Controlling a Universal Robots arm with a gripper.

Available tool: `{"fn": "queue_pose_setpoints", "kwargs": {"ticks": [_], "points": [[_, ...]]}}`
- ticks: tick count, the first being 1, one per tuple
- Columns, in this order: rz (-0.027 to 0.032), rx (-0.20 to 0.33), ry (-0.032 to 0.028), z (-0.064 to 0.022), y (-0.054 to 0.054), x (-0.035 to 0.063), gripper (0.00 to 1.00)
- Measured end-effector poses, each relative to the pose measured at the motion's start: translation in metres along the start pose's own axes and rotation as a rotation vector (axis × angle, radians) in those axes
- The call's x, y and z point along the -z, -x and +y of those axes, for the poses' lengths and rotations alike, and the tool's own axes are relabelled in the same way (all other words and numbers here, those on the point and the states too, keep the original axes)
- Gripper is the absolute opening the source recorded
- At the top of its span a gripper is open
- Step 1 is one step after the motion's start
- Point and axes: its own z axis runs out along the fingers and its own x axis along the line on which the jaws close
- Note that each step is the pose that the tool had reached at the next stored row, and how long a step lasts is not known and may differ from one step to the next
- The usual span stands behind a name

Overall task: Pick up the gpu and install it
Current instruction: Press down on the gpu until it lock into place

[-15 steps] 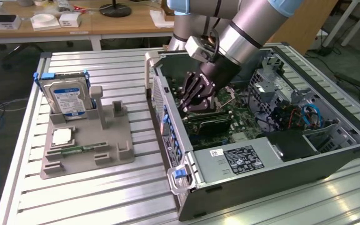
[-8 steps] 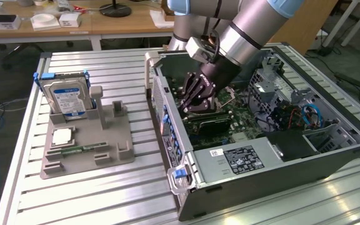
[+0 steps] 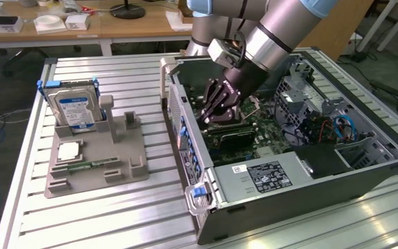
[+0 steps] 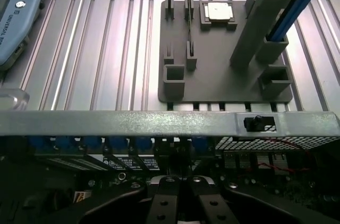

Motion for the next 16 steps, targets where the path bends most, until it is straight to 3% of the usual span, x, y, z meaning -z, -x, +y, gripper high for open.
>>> {"fn": "queue_pose_setpoints", "kwargs": {"ticks": [4,7,8,11,13,16], "points": [[0.0029,-0.002,0.0017,0.0015,0.0001,0.0031,0.1],[0.0094,-0.005,-0.0061,0.0027,0.0003,0.0028,0.1],[0.0125,-0.007,-0.0116,0.0034,0.0003,0.0025,0.1],[0.0212,-0.012,-0.0357,0.0052,0.0006,0.0013,0.1],[0.0299,-0.017,-0.0478,0.0064,0.0013,0.0007,0.1],[0.0421,-0.024,-0.0745,0.0078,0.0023,0.0,0.1]]}}
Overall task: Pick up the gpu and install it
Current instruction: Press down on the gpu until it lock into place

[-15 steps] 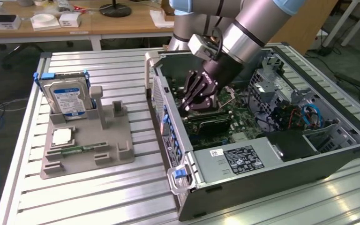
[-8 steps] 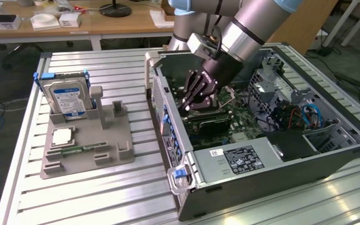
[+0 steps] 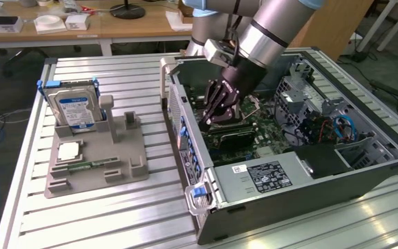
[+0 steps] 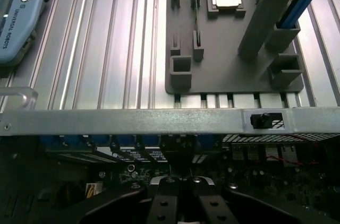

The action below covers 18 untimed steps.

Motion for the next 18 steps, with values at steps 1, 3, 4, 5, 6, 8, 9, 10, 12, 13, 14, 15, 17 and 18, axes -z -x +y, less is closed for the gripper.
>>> {"fn": "queue_pose_setpoints", "kwargs": {"ticks": [1,3,4,5,6,8,9,10,12,13,14,15,17,18], "points": [[0.003,-0.002,-0.0108,0.0006,0.0002,-0.0002,0.1],[0.0083,-0.007,-0.0349,0.0014,0.0007,-0.0007,0.1],[0.0111,-0.009,-0.0473,0.0017,0.0011,-0.001,0.1],[0.0141,-0.011,-0.0606,0.002,0.0015,-0.0012,0.1],[0.0174,-0.014,-0.0752,0.0024,0.002,-0.0014,0.1],[0.0225,-0.018,-0.102,0.003,0.0027,-0.0018,0.1],[0.0245,-0.02,-0.1145,0.0033,0.003,-0.0019,0.1],[0.0264,-0.022,-0.1273,0.0035,0.0032,-0.002,0.1],[0.0301,-0.026,-0.1563,0.0043,0.0038,-0.0026,0.1],[0.0319,-0.028,-0.1716,0.0047,0.0041,-0.0029,0.1],[0.0339,-0.031,-0.1878,0.005,0.0043,-0.0031,0.1],[0.036,-0.033,-0.204,0.0054,0.0045,-0.0034,0.1],[0.04,-0.037,-0.236,0.0061,0.005,-0.0038,0.1],[0.0421,-0.04,-0.2529,0.0065,0.0052,-0.004,0.1]]}}
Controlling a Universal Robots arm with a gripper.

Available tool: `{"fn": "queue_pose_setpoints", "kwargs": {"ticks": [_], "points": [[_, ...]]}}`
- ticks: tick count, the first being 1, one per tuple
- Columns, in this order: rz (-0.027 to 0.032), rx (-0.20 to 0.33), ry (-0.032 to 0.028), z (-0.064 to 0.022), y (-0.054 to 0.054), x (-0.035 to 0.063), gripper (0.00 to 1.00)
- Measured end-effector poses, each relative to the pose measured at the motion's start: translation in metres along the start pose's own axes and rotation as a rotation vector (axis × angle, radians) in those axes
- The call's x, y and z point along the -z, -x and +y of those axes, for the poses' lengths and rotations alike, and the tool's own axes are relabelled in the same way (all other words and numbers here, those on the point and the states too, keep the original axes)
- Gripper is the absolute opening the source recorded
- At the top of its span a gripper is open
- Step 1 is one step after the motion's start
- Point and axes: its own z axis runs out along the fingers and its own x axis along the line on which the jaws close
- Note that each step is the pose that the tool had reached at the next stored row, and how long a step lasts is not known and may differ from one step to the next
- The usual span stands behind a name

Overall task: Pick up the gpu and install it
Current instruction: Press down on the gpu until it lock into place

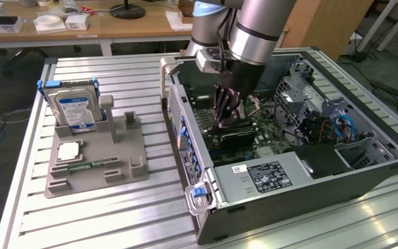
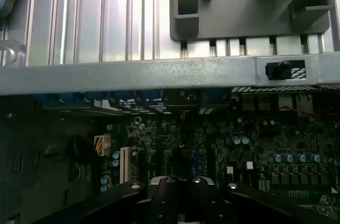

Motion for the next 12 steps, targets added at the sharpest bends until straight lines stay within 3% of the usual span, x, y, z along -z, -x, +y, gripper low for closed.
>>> {"fn": "queue_pose_setpoints", "kwargs": {"ticks": [4,5,12], "points": [[0.0063,-0.008,-0.0597,0.0018,0.0011,-0.0007,0.1],[0.0072,-0.009,-0.0653,0.0019,0.0012,-0.0009,0.1],[0.0075,-0.009,-0.0654,0.0018,0.0012,-0.0012,0.1]]}}
